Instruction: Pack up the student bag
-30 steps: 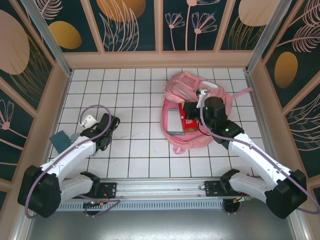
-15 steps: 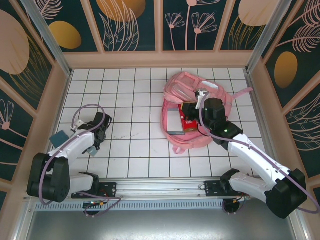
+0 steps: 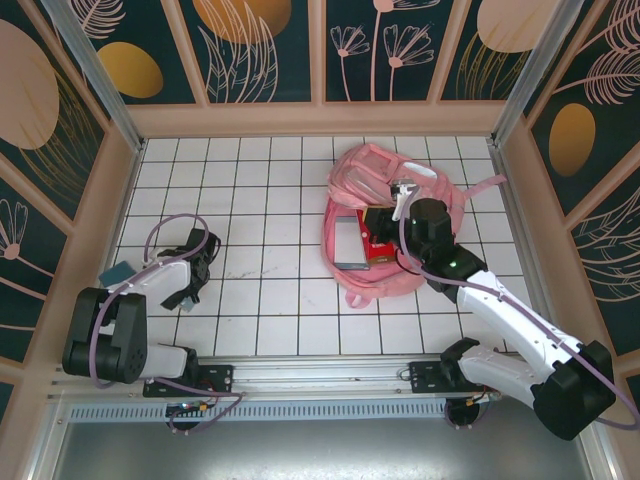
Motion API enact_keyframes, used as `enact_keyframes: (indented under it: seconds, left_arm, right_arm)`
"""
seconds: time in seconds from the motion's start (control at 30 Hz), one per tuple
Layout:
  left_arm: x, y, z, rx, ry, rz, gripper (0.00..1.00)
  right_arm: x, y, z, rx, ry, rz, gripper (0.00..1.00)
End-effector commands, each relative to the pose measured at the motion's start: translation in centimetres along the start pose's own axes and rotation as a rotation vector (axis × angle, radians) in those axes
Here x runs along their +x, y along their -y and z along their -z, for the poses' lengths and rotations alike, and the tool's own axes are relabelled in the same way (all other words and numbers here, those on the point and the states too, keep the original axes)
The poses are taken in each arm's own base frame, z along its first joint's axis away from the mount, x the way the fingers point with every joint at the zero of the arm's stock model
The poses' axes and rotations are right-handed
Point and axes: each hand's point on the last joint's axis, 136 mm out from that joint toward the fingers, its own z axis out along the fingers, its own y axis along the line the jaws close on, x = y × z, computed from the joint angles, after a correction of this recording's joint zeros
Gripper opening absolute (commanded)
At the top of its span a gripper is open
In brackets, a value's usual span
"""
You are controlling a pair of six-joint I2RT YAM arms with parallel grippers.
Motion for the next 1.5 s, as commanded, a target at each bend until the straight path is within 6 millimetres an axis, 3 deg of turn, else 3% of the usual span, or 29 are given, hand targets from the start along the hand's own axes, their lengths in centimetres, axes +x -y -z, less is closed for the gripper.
enact_keyframes:
  seconds: [0.0,0.27,0.47,0.6,0.73,0.87,1.17,1.47]
  left_arm:
    - [0.0,-0.2,-0.1,0.0,0.002,-0.003,0.57]
    - [-0.7,0.7,1.4,0.097,0.002,0.005,0.2]
    - [-0.9,3.3,4.1,0.258,0.003,-0.012,0.2]
    - [0.2,6.4,6.9,0.397,-0.012,-0.066,0.19]
    - [2.5,10.2,10.5,0.596,-0.059,-0.152,0.18]
    - [5.5,14.0,16.1,0.861,-0.108,-0.227,0.19]
    - [12.7,18.5,27.3,1.252,-0.184,-0.408,0.2]
    - [19.7,23.4,33.3,1.415,-0.264,-0.531,0.2]
  right_arm:
    - [-3.3,-2.3,1.2,-0.092,0.129,0.024,0.0]
    - [-3.0,-2.1,0.6,-0.081,0.112,0.012,0.0]
    - [-3.2,-1.8,0.0,-0.06,0.108,0.01,0.0]
    - [-3.6,-1.4,-0.1,-0.037,0.116,0.009,0.0]
    - [-4.0,-0.7,-0.2,-0.011,0.124,-0.002,0.0]
    - [-4.4,-0.4,-0.1,0.002,0.128,-0.013,0.0]
    - [-5.6,-0.7,0.5,0.015,0.147,-0.027,0.0]
    - [-5.8,-0.7,1.2,0.022,0.15,-0.038,0.0]
